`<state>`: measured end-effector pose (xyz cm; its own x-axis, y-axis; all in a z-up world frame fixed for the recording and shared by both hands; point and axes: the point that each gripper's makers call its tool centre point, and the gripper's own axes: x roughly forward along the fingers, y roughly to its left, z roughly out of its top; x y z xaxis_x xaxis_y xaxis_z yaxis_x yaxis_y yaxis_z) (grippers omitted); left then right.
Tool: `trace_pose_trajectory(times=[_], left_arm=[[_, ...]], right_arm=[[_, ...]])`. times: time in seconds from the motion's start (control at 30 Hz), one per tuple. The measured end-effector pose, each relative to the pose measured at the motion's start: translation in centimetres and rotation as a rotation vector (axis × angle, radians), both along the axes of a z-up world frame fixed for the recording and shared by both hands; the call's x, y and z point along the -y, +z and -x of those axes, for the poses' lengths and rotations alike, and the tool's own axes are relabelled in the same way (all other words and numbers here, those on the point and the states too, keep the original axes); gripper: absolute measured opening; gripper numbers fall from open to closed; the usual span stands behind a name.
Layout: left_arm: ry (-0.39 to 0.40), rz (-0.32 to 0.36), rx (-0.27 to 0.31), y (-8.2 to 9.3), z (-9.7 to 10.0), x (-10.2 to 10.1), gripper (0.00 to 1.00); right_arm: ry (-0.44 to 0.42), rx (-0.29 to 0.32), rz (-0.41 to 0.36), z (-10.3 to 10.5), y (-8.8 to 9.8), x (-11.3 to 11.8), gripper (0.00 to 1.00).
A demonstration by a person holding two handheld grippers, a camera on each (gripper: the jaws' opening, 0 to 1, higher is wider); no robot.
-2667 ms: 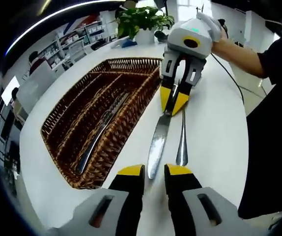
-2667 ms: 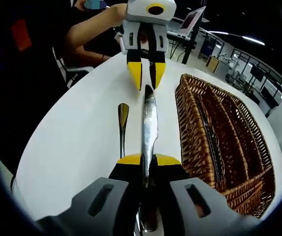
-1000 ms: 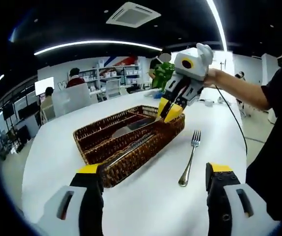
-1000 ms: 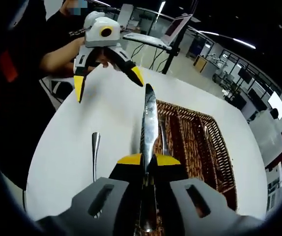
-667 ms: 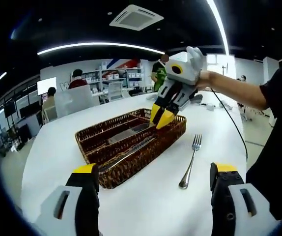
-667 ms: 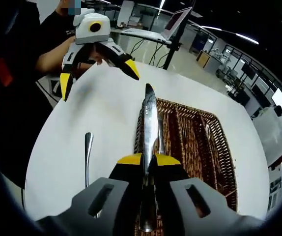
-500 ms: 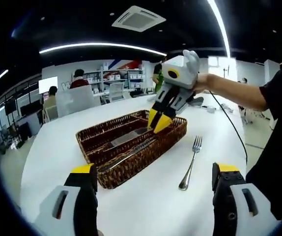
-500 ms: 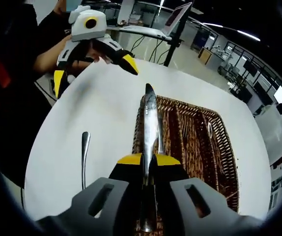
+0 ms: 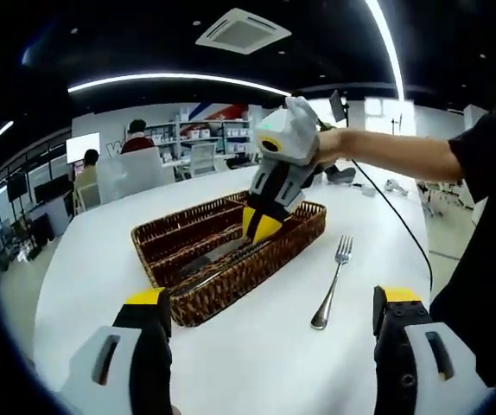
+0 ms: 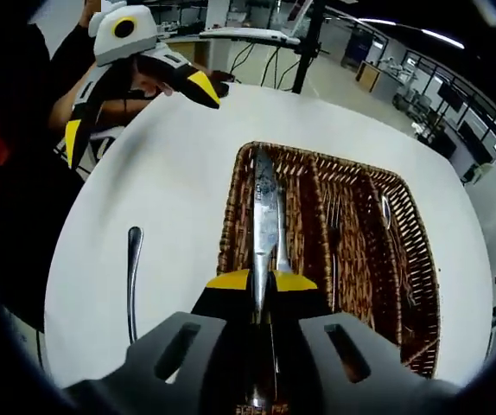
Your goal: Arrange the knives, forks, and spoons in their matching storage slots by inserting each utensil handle-first until every utensil is classified and aligned in the correct compartment
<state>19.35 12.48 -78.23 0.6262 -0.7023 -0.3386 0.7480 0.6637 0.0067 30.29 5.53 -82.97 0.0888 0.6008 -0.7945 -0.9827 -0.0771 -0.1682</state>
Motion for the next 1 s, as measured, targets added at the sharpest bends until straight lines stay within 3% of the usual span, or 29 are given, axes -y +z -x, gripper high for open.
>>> trace_pose_trajectory(times=[0.37, 0.7, 1.0], left_arm=[[-0.009, -0.011, -0.008, -0.2, 0.0, -0.1, 0.99], [-0.012, -0.035, -0.011, -0.2, -0.2, -0.1, 0.99], [-0.011, -0.049, -0.015, -0.3, -0.3, -0.3, 0.99]], right_arm=[[-0.029, -0.101, 0.016, -0.2, -1.9, 0.0, 0.06], [0.007, -0.126, 0.061, 0.2, -3.2, 0.7, 0.06], [-0.004, -0.155, 0.047, 0.1, -3.5, 0.6, 0.06]])
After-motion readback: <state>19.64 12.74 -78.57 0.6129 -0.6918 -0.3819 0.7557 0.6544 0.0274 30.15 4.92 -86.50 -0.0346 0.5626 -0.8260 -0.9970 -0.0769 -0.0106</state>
